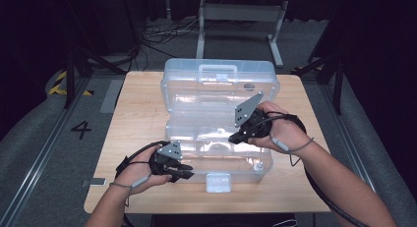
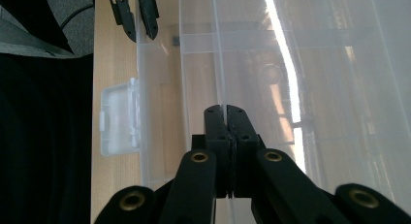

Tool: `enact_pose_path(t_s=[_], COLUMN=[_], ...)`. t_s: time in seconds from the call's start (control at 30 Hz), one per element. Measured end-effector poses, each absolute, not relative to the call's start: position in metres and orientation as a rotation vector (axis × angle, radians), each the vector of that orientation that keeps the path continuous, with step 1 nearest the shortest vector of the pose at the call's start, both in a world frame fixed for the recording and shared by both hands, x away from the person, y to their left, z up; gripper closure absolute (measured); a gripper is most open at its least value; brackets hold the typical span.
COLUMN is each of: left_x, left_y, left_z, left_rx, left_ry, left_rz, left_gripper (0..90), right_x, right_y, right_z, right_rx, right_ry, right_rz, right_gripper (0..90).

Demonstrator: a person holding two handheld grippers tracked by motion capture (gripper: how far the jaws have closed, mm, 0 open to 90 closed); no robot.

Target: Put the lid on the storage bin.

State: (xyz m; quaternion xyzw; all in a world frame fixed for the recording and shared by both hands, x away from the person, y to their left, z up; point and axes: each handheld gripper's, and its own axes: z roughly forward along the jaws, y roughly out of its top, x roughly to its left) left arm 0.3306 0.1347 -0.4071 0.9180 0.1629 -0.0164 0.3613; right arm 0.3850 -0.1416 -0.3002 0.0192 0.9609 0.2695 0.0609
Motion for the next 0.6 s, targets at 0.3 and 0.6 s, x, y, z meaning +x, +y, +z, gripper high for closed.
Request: enact_pose_path(t_s=[0.3,0.6], left_x=[0.3305,0.3306], left_y=[0.1344,0.1342], left_z=[-0.4067,-0.4068], left_rx=[2.370,2.366], left_ry=[0.421,0.430], left_rz=[-0.040,-0.045], left_gripper=[77.1,76.9], right_x=[0.3796,0.3773], right_y=[-0.1417,-0.1426], right_z=[-0.3037,-0.3056], right_rx=[0.052,0.046], right_ry=[2.894,2.886], right_rz=[0.814,0.820], right_gripper=[89.4,89.4])
